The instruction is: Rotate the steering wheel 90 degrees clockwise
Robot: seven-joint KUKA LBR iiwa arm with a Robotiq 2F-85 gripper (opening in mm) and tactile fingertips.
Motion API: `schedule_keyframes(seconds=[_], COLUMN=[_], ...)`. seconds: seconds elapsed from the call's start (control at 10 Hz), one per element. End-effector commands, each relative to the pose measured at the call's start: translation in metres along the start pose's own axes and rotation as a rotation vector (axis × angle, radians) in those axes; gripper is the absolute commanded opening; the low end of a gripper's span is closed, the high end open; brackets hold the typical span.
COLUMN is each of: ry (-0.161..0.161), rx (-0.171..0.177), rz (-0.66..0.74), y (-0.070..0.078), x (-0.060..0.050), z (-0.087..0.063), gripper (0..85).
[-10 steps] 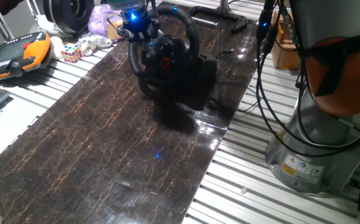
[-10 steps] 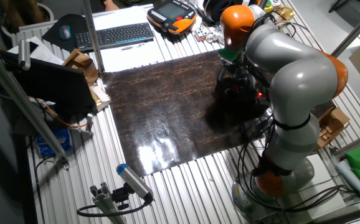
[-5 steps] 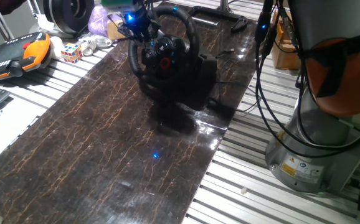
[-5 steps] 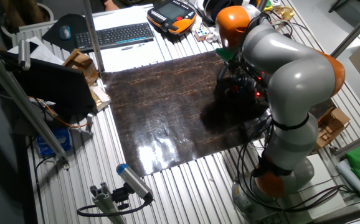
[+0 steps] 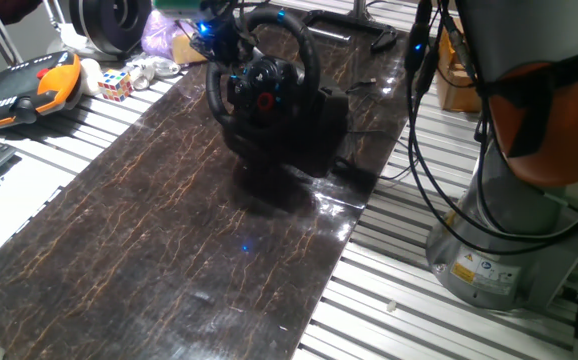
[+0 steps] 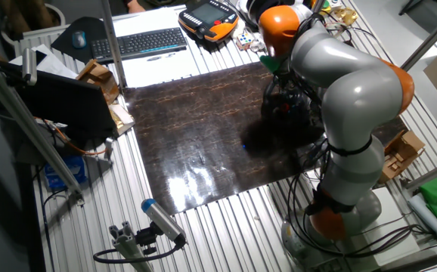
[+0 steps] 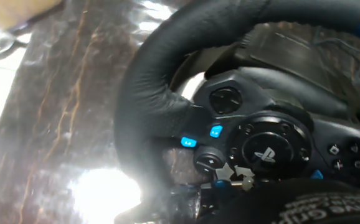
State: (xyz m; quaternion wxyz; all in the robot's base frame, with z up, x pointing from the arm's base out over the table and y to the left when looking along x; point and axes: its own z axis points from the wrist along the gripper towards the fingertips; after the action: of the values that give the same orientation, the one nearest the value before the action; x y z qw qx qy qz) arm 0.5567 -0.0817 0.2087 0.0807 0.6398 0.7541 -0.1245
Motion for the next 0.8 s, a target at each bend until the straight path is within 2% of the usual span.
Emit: schedule_keyframes(seconds=[0.0, 0.5, 0.6, 0.7], ry=[0.011, -0.097, -0.110, -0.106], rx=[0.119, 0.109, 0.105, 0.104], rz=[0.394, 0.440, 0.432, 0.424], y=[0.0000, 0.0000, 0.0000, 0.0000], x=[0.0000, 0.0000, 0.0000, 0.0000], z=[-0.0001, -0.0001, -0.0001, -0.0001], gripper=[0.7, 0.7, 0.7, 0.7])
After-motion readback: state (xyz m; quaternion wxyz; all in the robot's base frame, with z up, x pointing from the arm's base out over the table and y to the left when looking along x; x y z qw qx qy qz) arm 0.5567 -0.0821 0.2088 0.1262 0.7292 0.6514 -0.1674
